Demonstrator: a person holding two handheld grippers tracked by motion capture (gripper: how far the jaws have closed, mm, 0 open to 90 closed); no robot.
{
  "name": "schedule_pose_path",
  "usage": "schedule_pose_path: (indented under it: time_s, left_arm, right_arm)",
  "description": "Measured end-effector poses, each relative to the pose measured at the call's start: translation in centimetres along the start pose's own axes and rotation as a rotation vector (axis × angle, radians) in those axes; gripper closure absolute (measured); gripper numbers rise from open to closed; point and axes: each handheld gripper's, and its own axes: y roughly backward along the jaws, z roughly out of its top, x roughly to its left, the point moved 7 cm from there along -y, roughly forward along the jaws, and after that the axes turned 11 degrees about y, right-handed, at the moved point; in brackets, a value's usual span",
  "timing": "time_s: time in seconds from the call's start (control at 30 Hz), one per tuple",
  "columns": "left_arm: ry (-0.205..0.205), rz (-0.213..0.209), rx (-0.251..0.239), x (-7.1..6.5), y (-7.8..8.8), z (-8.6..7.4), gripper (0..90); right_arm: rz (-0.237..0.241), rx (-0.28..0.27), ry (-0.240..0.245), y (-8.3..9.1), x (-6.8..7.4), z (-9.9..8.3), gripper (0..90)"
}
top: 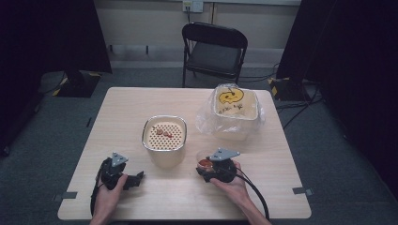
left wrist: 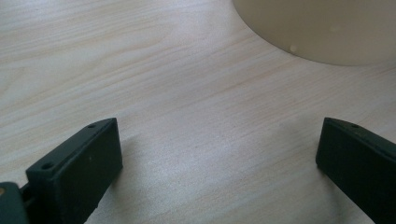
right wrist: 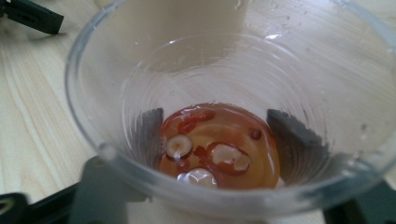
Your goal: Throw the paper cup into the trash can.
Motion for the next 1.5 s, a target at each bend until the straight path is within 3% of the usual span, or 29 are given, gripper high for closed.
schedule_pose_path:
  time_s: [0.1,0.3,0.77,1.13,1.5]
  left_arm:
    - [0.001,-0.001,0.0,0.0,0.0,0.0,0.0]
    - [0.0,0.0,0.0,0.0,0.0,0.0,0.0]
    - [0.001,0.0,0.0,0.0,0.0,0.0,0.0]
    - [0.002,-0.001,0.0,0.0,0.0,0.0,0.0]
    - [0.001,-0.001,0.0,0.0,0.0,0.0,0.0]
  right_arm:
    - [-0.007,0.002,0.005,0.1,-0.1,0.1,46.7]
    - [-0.032,0.006,0.035,0.3,-0.2,0.4,49.5]
    - [-0.108,-0.09,0.007,2.7,-1.7,4.4,49.9]
    - [-0.21,-0.113,0.108,4.0,-3.1,9.9,49.8]
    - [-0.291,-0.08,0.188,2.9,-5.0,14.3,49.9]
